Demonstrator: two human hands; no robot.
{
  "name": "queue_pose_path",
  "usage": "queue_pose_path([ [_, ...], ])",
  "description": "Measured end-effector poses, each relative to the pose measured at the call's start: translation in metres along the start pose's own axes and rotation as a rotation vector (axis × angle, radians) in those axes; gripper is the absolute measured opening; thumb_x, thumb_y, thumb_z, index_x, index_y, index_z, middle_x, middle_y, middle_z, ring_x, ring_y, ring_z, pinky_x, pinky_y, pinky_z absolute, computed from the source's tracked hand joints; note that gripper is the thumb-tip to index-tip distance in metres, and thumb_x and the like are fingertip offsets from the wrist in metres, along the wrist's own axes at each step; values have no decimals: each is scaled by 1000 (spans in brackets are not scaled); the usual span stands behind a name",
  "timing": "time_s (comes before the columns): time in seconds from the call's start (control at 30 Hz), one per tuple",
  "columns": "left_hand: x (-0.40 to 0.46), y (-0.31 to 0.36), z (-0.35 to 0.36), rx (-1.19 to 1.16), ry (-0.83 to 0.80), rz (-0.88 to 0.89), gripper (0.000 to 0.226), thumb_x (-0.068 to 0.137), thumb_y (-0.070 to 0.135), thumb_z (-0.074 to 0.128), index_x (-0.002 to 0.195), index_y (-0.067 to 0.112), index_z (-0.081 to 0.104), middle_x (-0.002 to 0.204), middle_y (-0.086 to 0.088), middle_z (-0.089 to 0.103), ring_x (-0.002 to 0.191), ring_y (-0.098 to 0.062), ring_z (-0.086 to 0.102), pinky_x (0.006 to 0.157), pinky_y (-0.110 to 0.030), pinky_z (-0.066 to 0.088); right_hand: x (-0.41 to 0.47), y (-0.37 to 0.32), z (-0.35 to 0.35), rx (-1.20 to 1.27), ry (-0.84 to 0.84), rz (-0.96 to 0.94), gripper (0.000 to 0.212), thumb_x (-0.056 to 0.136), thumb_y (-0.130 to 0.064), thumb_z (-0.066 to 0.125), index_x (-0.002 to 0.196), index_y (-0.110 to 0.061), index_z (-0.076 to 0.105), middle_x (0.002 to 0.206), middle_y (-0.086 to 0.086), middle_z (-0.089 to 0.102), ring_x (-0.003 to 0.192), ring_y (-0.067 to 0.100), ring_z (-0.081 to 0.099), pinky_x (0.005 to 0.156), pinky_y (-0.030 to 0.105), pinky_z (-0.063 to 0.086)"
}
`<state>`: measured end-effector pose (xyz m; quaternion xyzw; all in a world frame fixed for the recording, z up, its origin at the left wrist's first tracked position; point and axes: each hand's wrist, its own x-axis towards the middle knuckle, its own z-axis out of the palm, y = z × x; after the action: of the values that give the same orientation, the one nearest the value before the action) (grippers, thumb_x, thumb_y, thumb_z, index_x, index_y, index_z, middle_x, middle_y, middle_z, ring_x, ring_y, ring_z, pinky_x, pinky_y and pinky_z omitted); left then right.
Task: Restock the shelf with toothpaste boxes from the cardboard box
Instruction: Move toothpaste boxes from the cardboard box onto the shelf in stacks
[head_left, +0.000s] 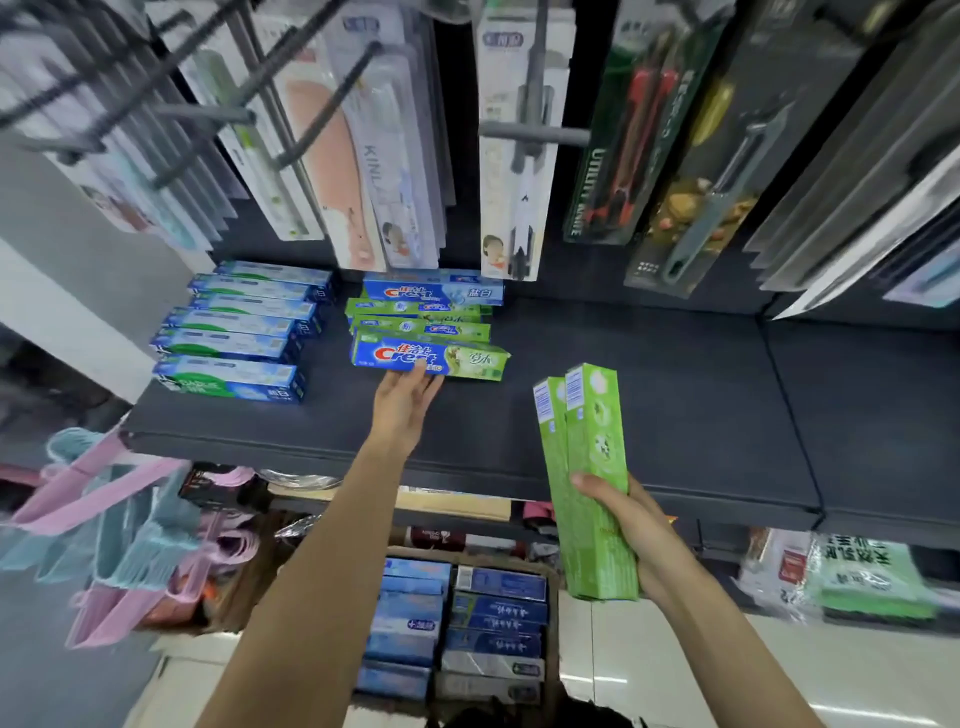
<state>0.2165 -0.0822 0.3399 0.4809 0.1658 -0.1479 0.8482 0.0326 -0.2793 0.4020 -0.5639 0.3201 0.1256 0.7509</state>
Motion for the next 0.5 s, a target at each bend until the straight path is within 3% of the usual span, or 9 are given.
queue_pose_path([
  [0.07,5,-4,1,15,80,-19,26,97,5,47,123,3,46,115,-13,60,111,-24,61,103,-36,45,-1,3,-1,-4,12,1,65,51,-40,86,109,-29,62,108,1,71,104,24,65,97,48,48],
  [0.13,8,-5,2,82,215,-44,36,98,3,42,133,-5,39,132,-25,50,127,-33,48,104,-33,42,-3,6,-1,0,15,0,57,56,-33,85,108,-28,61,104,2,72,99,23,67,90,45,52],
  [0.2,10,-2,4,57,279,-75,42,99,2,38,139,-8,30,143,-26,39,133,-34,40,105,-35,39,-5,7,2,16,9,-6,50,58,-32,75,106,-27,62,98,1,73,93,23,68,82,41,54],
  [0.3,10,7,10,-110,288,-121,44,99,6,43,141,-3,33,147,-22,33,136,-34,35,102,-41,42,-5,10,6,12,24,18,63,54,-35,80,113,-24,61,102,1,72,100,23,66,91,44,51],
  [0.37,9,14,16,-88,294,-181,46,96,9,51,139,4,38,148,-19,29,133,-34,37,98,-43,46,-4,12,10,3,23,22,78,47,-45,88,117,-26,60,110,1,71,108,23,63,101,48,45],
  [0.43,10,15,20,1,326,-212,48,93,10,54,138,10,38,144,-16,31,119,-31,48,84,-37,53,-3,14,12,-7,20,21,86,42,-50,87,120,-26,59,114,0,70,111,22,62,103,48,43],
  [0.5,13,13,19,380,381,-60,53,91,8,56,139,15,35,141,-17,33,102,-26,49,74,-29,49,0,15,14,0,2,25,75,52,-42,86,120,-24,59,110,1,71,105,21,65,97,44,48],
])
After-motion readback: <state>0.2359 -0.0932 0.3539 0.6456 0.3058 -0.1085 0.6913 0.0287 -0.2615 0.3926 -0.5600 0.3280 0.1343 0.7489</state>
